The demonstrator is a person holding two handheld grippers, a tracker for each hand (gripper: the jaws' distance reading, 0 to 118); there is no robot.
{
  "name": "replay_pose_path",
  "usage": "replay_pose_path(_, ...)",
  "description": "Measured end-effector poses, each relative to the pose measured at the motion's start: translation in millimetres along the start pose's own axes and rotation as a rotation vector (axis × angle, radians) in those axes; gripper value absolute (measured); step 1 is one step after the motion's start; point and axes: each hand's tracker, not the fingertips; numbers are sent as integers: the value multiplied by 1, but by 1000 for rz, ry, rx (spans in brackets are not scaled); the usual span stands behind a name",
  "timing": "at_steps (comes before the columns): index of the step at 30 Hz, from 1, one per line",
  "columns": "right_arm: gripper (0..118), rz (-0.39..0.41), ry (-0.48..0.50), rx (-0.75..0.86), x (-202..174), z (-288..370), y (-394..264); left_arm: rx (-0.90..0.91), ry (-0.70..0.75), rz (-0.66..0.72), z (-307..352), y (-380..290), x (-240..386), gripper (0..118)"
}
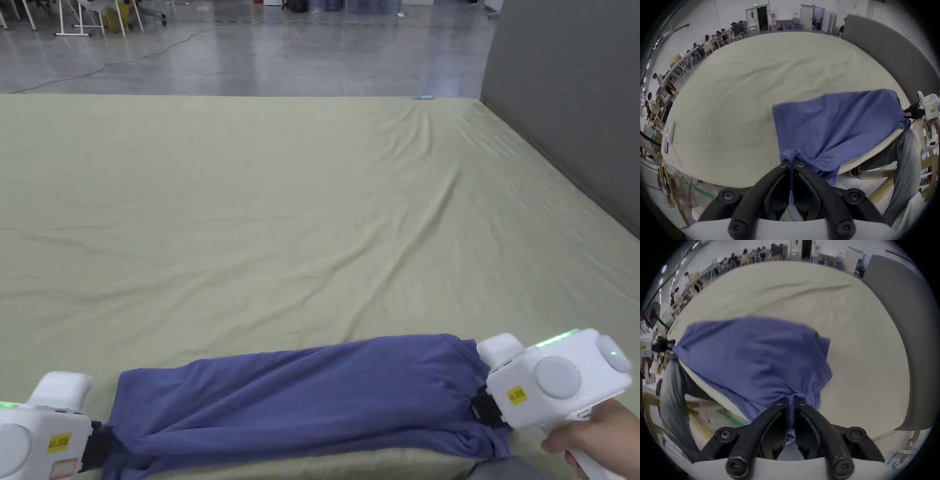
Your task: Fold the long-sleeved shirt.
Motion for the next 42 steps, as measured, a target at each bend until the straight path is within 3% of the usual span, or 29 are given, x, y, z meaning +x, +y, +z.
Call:
replay_pose_path(3, 3, -22, 7, 12, 4, -3, 7, -21, 8, 2, -11, -3, -1, 0)
replay_pose_path(7, 17, -14, 1, 21, 14, 2, 12, 25, -38, 36, -6, -6, -4, 0)
replay_pose_path(8, 49, -18, -19, 58, 16, 12, 12, 63, -34, 40, 3, -5, -6, 32)
replay_pose_path(9, 77, -28, -27, 87, 18, 20, 14, 84, -38, 40, 10, -3, -8, 75)
replay_pose_path(10, 95, -38, -41, 129, 21, 32, 16, 102, -27, 44, 19, 3, -9, 106)
replay_pose_path(11, 97, -47, -40, 189, 22, 45, 23, 163, -24, 52, 36, 9, -7, 113)
replay_pose_path(14, 97, -75, -98, 274, 14, 74, 48, 253, 16, 51, 64, 41, 2, 112)
replay_pose_path(15, 97, -85, -111, 307, 10, 81, 57, 285, 34, 44, 74, 49, 9, 108)
replay_pose_path(16, 93, -111, -123, 340, 6, 85, 64, 331, 48, 42, 82, 57, 15, 97)
replay_pose_path(17, 63, -130, -127, 361, 2, 87, 68, 370, 56, 33, 86, 62, 20, 58)
replay_pose_path(18, 0, -131, -110, 391, -6, 91, 71, 389, 64, 28, 86, 67, 25, 8)
replay_pose_path(19, 0, -125, -67, 406, -10, 85, 76, 388, 71, 35, 82, 71, 30, 0)
replay_pose_path(28, 0, -136, -32, 380, -21, 85, 76, 354, -43, 126, 83, 69, 6, 0)
replay_pose_path(29, 0, -135, -23, 380, -19, 84, 76, 330, -89, 180, 81, 68, -6, 20)
replay_pose_path(31, 0, -141, -10, 381, -17, 82, 74, 250, -252, 292, 66, 64, -31, 101)
replay_pose_path(32, 0, -145, -5, 380, -17, 81, 74, 180, -342, 354, 54, 61, -46, 117)
replay_pose_path(37, 0, -154, 21, 366, -22, 67, 68, 68, -574, 549, -22, 34, -108, 117)
replay_pose_path(40, 0, -144, 40, 352, -16, 52, 76, -27, -604, 637, -64, 9, -120, 117)
replay_pose_path(42, 0, -116, 17, 375, -34, 67, 66, -76, -671, 676, -84, 0, -123, 117)
